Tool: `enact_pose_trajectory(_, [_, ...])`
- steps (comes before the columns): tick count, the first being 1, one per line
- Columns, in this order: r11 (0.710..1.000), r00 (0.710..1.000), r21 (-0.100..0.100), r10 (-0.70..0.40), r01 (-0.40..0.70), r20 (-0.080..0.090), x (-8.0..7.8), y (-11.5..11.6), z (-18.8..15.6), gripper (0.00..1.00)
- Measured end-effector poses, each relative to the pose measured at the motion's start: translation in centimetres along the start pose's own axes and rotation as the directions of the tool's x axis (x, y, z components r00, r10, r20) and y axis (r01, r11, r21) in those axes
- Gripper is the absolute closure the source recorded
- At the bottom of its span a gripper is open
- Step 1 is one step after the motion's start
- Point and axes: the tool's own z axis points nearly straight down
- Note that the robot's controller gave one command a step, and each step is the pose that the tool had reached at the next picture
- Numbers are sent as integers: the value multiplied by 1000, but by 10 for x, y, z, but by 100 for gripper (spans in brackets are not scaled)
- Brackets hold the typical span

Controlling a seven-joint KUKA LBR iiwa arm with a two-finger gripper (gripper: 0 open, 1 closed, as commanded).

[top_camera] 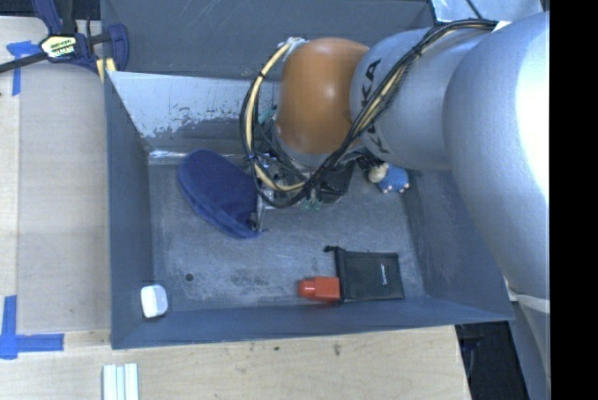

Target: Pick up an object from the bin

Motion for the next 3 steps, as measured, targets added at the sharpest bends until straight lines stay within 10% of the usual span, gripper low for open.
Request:
enact_pose_trajectory(1, [999, 999, 0, -35, 35, -2, 19, 56, -9, 100])
enact_pose_trajectory(3, [995, 995, -2, -95, 95, 3, 72, 113, -178, 100])
